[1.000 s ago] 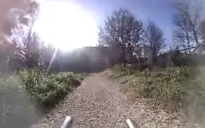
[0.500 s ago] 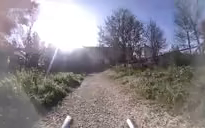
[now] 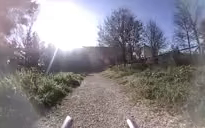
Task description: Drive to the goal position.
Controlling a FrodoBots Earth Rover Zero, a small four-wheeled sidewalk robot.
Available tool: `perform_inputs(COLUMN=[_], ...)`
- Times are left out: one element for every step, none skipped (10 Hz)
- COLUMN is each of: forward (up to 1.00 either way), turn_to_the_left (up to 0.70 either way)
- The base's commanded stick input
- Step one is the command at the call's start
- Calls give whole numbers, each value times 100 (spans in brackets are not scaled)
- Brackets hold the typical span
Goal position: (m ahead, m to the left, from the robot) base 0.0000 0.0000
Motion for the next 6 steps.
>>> perform_inputs(forward=[50, 50, 50, 50, 50, 50], turn_to_the_left=[0, 0, 0, 0, 0, 0])
